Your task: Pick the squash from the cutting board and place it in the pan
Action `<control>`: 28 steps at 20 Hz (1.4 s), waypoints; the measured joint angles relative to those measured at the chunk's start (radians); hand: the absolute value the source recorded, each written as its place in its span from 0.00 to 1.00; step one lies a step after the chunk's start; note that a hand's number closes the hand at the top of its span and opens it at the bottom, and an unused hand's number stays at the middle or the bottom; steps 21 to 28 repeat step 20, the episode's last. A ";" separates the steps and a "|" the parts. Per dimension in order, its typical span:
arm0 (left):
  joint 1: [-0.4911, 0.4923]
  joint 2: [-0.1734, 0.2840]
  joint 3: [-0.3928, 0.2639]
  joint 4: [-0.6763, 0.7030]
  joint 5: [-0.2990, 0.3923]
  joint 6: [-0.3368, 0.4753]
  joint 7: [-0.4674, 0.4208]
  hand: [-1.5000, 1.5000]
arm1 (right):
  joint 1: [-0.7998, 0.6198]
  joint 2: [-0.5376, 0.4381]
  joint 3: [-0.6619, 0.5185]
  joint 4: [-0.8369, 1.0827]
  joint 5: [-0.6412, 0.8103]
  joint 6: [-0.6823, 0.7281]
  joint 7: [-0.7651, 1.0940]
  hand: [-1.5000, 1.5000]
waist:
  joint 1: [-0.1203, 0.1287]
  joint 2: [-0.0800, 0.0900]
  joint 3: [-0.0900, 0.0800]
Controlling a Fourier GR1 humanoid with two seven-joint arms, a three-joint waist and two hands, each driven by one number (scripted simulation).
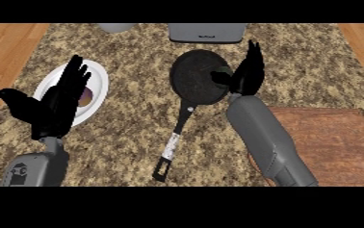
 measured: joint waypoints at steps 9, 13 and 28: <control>0.046 0.001 0.020 -0.017 -0.003 0.015 -0.005 0.50 | 0.388 0.002 0.164 -0.514 -0.206 -0.111 -0.179 0.00 | -0.048 -0.015 0.000; 0.048 0.005 0.022 -0.020 -0.005 0.014 -0.003 0.50 | 0.613 -0.012 0.277 -0.752 -0.244 -0.119 -0.255 0.00 | -0.050 -0.013 -0.001; 0.035 0.005 0.029 -0.008 -0.002 -0.005 -0.014 0.50 | 0.885 -0.053 0.371 -0.989 -0.214 -0.124 -0.334 0.00 | -0.036 -0.007 -0.002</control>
